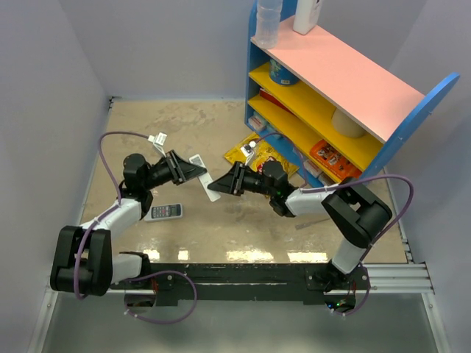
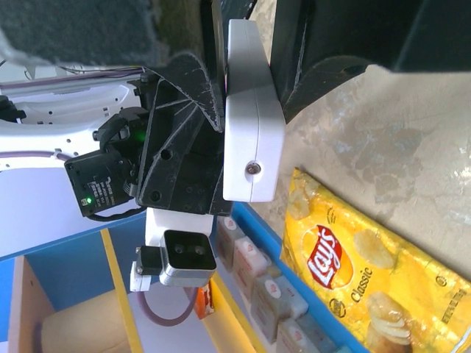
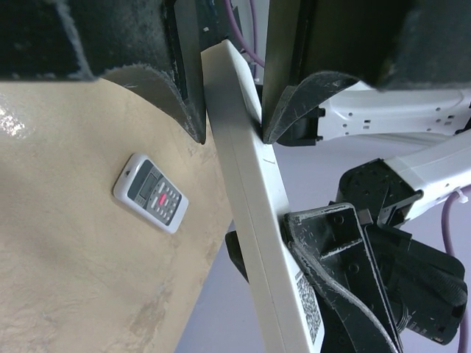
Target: Unload the batteries from the remote control
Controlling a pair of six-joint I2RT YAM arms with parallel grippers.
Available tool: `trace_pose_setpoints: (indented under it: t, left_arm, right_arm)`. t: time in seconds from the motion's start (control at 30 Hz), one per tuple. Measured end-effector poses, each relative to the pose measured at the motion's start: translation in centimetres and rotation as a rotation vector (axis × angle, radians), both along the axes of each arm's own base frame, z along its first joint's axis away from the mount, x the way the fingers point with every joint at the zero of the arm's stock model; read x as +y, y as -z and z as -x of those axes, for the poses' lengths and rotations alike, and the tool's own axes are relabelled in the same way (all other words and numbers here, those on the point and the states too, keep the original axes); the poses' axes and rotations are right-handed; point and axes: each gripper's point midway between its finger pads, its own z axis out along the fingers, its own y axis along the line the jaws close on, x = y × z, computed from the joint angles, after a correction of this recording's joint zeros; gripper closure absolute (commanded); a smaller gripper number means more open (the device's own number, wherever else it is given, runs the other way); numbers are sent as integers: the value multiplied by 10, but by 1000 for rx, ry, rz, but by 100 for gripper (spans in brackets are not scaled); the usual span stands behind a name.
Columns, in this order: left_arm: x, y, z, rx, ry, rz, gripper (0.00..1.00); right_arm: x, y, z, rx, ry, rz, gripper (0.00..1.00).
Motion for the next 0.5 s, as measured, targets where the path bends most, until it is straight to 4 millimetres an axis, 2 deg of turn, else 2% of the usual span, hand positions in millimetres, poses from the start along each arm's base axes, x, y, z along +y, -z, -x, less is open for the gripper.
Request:
trace_pose_setpoints:
  t: [0.23,0.37,0.5]
  left_arm:
    - [1,11,-1,34,-11,-21,100]
    - [12,13,-17,9,-95,-46,100]
    - [14,14,-22,6,-122,-51,100]
  right_arm:
    - [-5,12,4,13,2,14,58]
    - [-13,37,13,73,-5,75,58]
    - [-15,48,15,100,-7,98,44]
